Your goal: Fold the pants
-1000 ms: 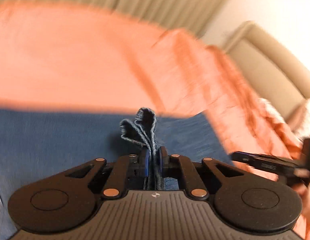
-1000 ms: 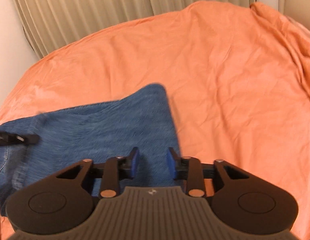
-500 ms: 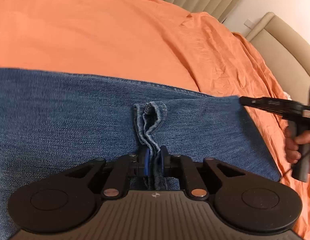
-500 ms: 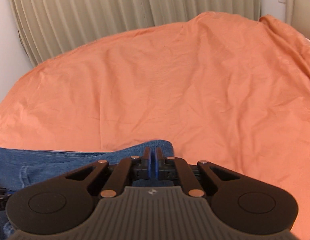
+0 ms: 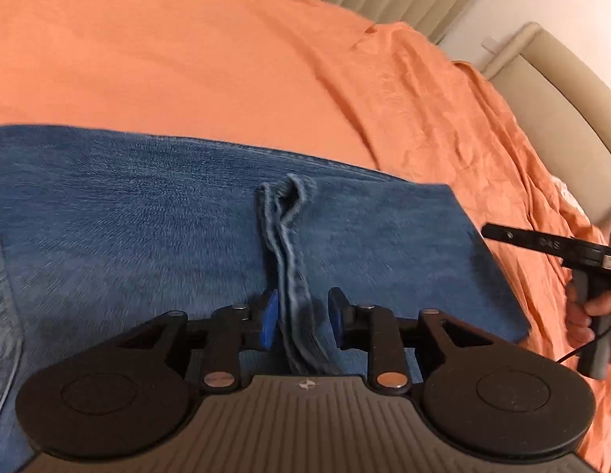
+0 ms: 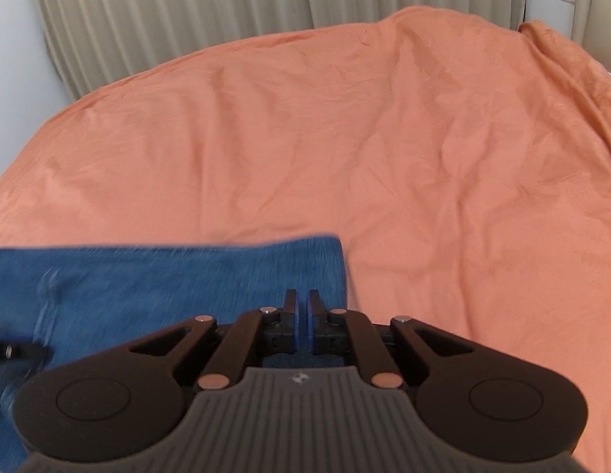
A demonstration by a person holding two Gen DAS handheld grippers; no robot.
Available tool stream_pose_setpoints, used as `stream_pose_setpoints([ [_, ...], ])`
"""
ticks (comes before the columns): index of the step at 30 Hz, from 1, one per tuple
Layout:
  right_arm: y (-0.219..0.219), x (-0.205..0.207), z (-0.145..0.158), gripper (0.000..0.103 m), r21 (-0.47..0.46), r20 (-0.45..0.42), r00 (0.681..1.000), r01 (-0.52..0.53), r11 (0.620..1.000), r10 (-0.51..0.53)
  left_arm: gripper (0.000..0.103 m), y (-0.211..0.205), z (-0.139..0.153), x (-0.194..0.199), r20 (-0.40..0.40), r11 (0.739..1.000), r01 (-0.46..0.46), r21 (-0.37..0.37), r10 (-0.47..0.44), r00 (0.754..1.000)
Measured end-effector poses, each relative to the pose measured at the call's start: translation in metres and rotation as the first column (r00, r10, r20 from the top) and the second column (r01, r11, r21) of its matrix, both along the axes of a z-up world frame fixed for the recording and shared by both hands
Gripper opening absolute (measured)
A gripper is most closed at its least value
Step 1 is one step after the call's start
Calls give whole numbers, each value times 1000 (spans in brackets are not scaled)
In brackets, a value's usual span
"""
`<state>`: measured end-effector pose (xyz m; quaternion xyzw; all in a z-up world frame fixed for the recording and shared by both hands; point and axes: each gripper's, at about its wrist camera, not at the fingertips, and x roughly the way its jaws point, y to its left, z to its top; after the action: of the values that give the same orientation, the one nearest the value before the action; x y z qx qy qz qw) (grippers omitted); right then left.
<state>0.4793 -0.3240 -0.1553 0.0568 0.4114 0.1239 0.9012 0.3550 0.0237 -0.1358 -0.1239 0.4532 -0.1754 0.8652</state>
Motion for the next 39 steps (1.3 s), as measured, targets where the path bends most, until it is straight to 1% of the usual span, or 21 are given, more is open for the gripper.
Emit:
stream_pose_setpoints([
  [3, -6, -43, 5, 1, -32, -8, 1000, -22, 999, 22, 30, -12, 8, -24, 55, 998, 25, 54, -28, 998],
  [4, -6, -43, 5, 1, -32, -8, 1000, -22, 999, 22, 30, -17, 10, -32, 72, 996, 35, 79, -40, 997],
  [5, -7, -55, 5, 1, -39, -7, 1000, -29, 999, 29, 30, -22, 11, -38, 83, 994, 45, 102, -53, 995],
  [6, -8, -77, 3, 0, -64, -5, 999, -39, 997, 39, 30, -26, 10, -44, 83, 991, 54, 122, -65, 994],
  [8, -8, -95, -1, 1, -87, -3, 999, -49, 995, 49, 30, -34, 6, -50, 71, 985, 70, 156, -82, 994],
  [10, -8, -102, -11, 0, -106, -13, 999, -53, 993, 52, 30, -39, -2, -51, 63, 978, 69, 195, -83, 995],
  [11, -8, -102, -11, 0, -106, -13, 999, -53, 993, 52, 30, -40, -7, -50, 44, 978, 64, 199, -74, 996],
  [12, -7, -105, -23, 0, -129, -21, 999, -51, 990, 48, 30, -39, -14, -48, 14, 980, 54, 190, -58, 998],
  [13, -7, -105, -23, 0, -129, -21, 999, -51, 990, 48, 30, -39, -20, -46, 3, 981, 45, 189, -47, 999],
  [15, -10, -104, -38, 0, -118, -36, 999, -34, 992, 30, 32, -41, -25, -46, 10, 978, 38, 207, -41, 999],
  [17, -4, -103, -50, 0, -135, -22, 1000, -23, 991, 20, 32, -42, -26, -47, 9, 978, 24, 209, -26, 1000],
  [23, 8, -96, -47, 0, -196, -43, 998, -46, 980, 38, 33, -50, -15, -54, 17, 970, -7, 241, 3, 1000],
  [25, 9, -94, -46, 0, -208, -49, 998, -54, 977, 44, 33, -47, -10, -62, 23, 974, -28, 225, 23, 999],
  [28, 19, -90, -36, 0, -253, -68, 996, -72, 965, 56, 33, -32, 0, -77, 19, 988, -68, 139, 66, 998],
  [30, 19, -94, -25, 1, -271, -63, 996, -76, 960, 61, 33, -21, 9, -91, 31, 990, -83, 114, 80, 996],
  [32, 28, -101, -5, 2, -280, -34, 995, -98, 955, 93, 33, -9, 21, -104, 47, 990, -99, 98, 95, 994],
  [35, 39, -108, 7, 8, -283, -20, 992, -126, 951, 126, 33, 17, 35, -120, 62, 987, -149, 51, 146, 987],
  [36, 56, -114, 17, 12, -285, -13, 984, -175, 942, 179, 34, 24, 37, -124, 67, 985, -167, 33, 164, 984],
  [37, 56, -114, 17, 14, -285, -13, 984, -175, 942, 179, 34, 33, 40, -128, 73, 982, -187, 20, 185, 980],
  [38, 75, -120, 25, 18, -290, -1, 971, -231, 929, 241, 34, 41, 41, -128, 80, 978, -210, 13, 209, 975],
  [39, 86, -122, 29, 19, -296, 2, 963, -257, 920, 270, 34, 50, 44, -132, 89, 973, -231, 7, 230, 969],
])
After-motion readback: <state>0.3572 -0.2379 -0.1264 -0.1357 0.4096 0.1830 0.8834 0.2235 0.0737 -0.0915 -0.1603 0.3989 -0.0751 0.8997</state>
